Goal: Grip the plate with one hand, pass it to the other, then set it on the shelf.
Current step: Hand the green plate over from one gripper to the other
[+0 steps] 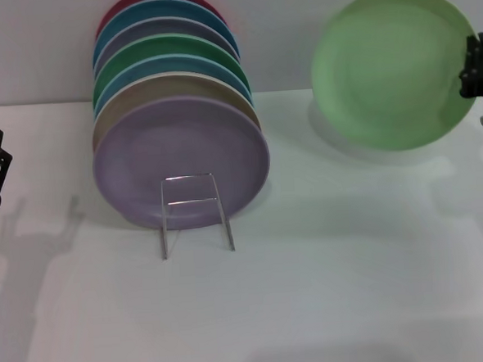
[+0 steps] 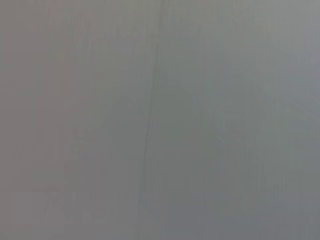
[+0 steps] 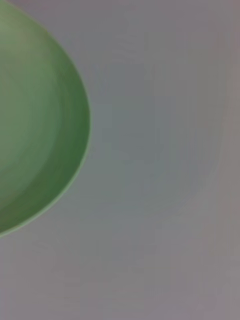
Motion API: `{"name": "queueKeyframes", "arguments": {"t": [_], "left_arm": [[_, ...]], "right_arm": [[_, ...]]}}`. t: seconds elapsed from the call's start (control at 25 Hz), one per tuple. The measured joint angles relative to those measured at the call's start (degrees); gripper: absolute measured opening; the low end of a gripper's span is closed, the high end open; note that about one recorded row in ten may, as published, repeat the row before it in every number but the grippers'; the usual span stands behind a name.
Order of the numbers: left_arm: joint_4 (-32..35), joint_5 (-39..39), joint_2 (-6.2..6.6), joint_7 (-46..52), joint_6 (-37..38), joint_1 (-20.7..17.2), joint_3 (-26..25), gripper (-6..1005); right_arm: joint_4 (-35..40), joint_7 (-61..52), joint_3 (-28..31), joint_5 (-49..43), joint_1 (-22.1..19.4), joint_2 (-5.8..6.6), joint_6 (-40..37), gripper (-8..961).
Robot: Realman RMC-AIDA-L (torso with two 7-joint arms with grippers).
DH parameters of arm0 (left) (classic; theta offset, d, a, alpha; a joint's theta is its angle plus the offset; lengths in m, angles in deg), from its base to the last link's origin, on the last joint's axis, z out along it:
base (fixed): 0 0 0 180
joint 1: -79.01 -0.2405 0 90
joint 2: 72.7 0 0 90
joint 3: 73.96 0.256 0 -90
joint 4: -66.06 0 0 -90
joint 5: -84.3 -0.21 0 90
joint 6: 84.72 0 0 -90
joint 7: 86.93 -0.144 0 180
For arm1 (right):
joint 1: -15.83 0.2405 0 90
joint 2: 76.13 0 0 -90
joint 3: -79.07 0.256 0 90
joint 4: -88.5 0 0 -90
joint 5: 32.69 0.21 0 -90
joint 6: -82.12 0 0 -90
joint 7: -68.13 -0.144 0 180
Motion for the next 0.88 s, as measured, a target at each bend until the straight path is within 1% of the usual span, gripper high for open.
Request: {"name": "queueKeyframes", "arguments": {"t": [0.44, 0.52, 0.76, 0.88], "left_arm": [[-0.6, -0.3, -0.19, 0.3, 2.4, -1.9, 0.8, 830], [-0.7, -0.4, -0.27, 0.4, 2.7, -2.2, 1.7, 830], [-0.8, -0.4, -0.21, 0.2, 5.5, -3.0, 7.3, 830], [-0.4, -0.5, -0.09, 0.2, 6.1, -3.4, 9.2, 830]], "right_arm": [[17.8, -6.4, -8.2, -0.2, 0.5, 0.11, -30.8, 22], [20.4, -6.6, -9.1, -0.1, 0.5, -0.01, -34.9, 22], [27.1, -8.0, -12.4, 0.0, 0.7, -0.31, -45.8, 21], [29.2, -8.1, -14.1, 0.4, 0.8, -0.39, -49.5, 21]]}}
